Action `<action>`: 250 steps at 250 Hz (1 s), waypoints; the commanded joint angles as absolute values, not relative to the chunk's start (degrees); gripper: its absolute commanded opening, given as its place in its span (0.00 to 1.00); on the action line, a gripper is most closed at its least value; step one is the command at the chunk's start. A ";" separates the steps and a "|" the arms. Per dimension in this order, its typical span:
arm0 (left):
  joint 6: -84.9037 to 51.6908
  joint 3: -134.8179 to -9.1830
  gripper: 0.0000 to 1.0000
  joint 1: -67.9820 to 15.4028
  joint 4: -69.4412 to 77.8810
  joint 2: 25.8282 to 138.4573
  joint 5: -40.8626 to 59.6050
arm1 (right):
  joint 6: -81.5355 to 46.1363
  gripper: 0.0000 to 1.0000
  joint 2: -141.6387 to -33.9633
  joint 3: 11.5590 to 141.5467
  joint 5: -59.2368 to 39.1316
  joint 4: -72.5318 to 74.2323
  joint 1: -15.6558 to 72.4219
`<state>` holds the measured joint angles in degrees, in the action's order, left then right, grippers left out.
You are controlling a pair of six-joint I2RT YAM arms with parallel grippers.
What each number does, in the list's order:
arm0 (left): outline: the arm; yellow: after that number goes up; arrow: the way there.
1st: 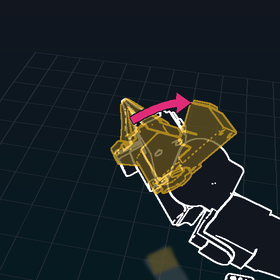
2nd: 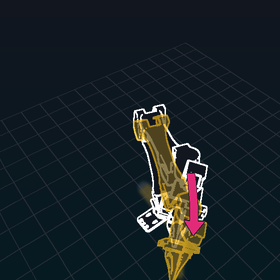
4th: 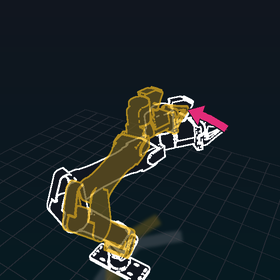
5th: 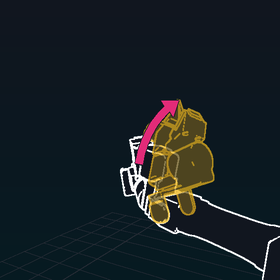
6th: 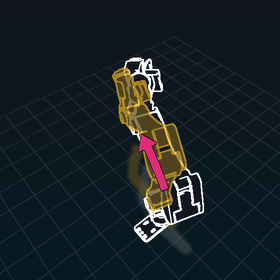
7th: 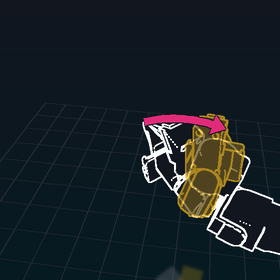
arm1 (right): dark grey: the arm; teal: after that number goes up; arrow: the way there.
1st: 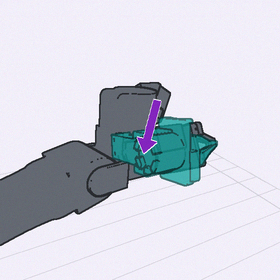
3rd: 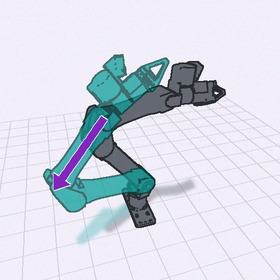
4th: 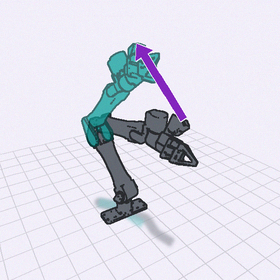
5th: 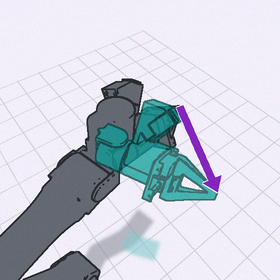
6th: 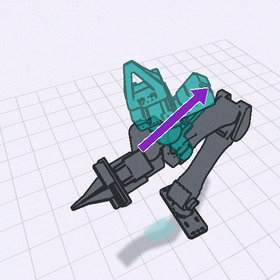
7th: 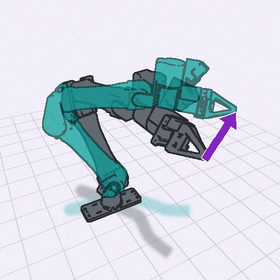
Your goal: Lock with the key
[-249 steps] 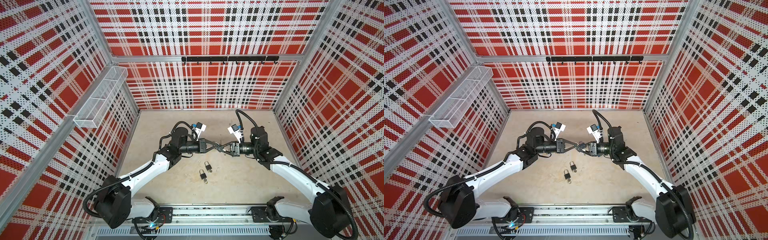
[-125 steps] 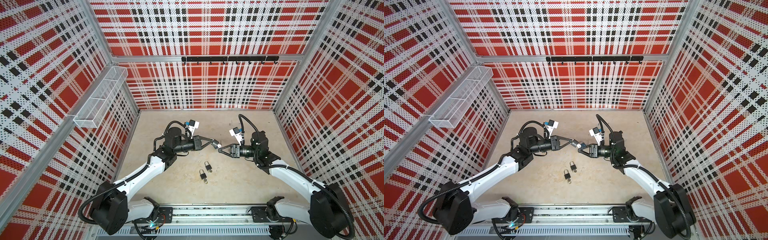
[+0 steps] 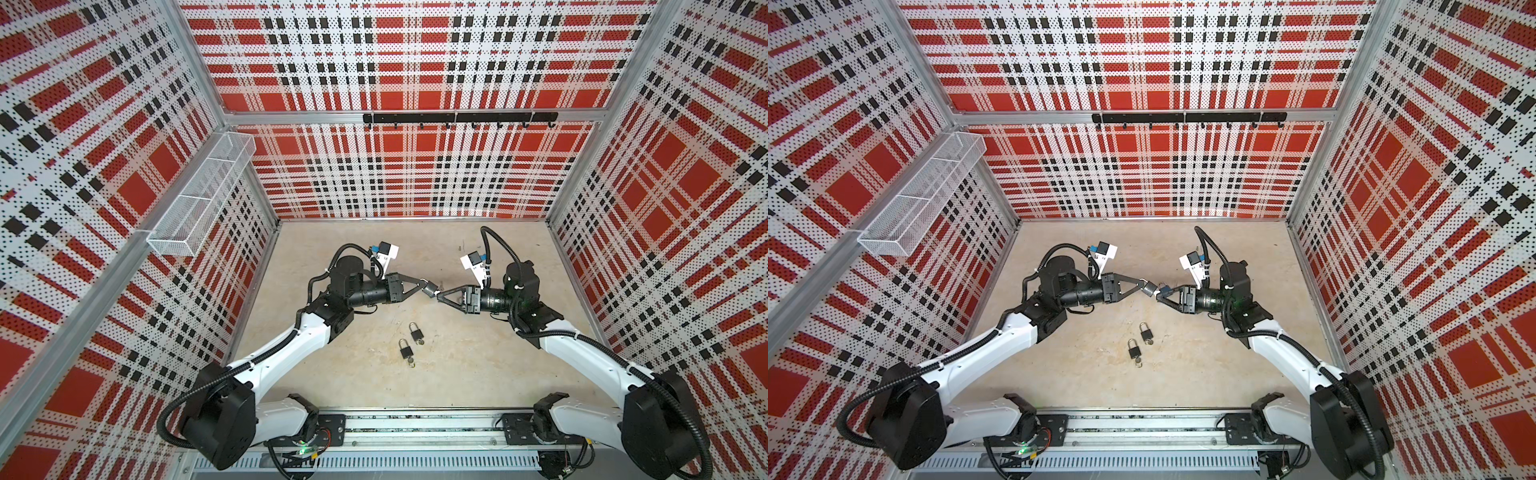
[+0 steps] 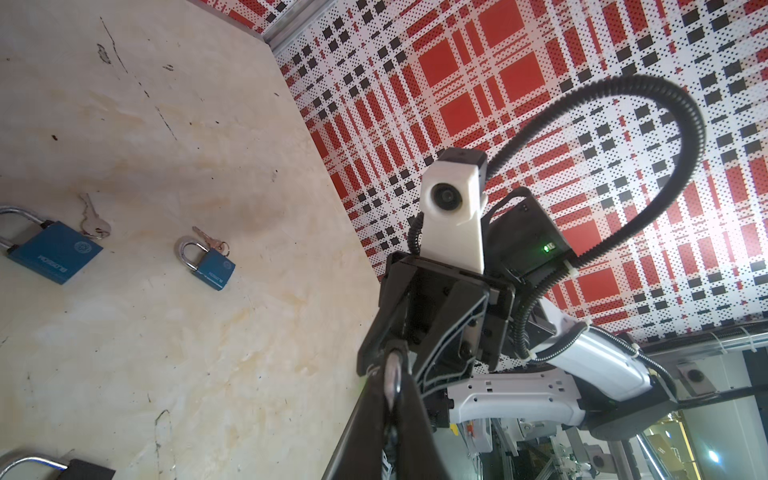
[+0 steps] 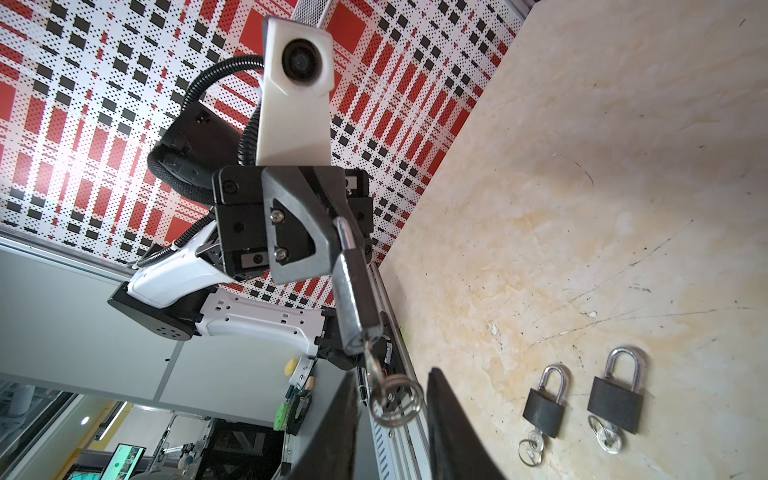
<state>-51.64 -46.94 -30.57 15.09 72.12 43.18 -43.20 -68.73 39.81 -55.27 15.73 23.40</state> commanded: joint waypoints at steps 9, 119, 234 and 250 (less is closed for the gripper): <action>-52.29 -46.72 0.00 -30.36 17.91 71.02 43.59 | -43.04 0.20 -68.29 41.82 -54.87 18.37 23.20; -52.21 -46.68 0.00 -30.77 18.19 71.32 42.96 | -44.40 0.10 -69.68 41.77 -55.59 20.28 23.20; -52.13 -46.73 0.00 -31.20 18.28 71.27 42.49 | -45.29 0.00 -70.29 41.70 -55.55 21.26 23.18; -52.05 -46.63 0.00 -31.12 18.46 71.07 42.27 | -45.49 0.00 -70.22 41.39 -55.46 21.27 23.20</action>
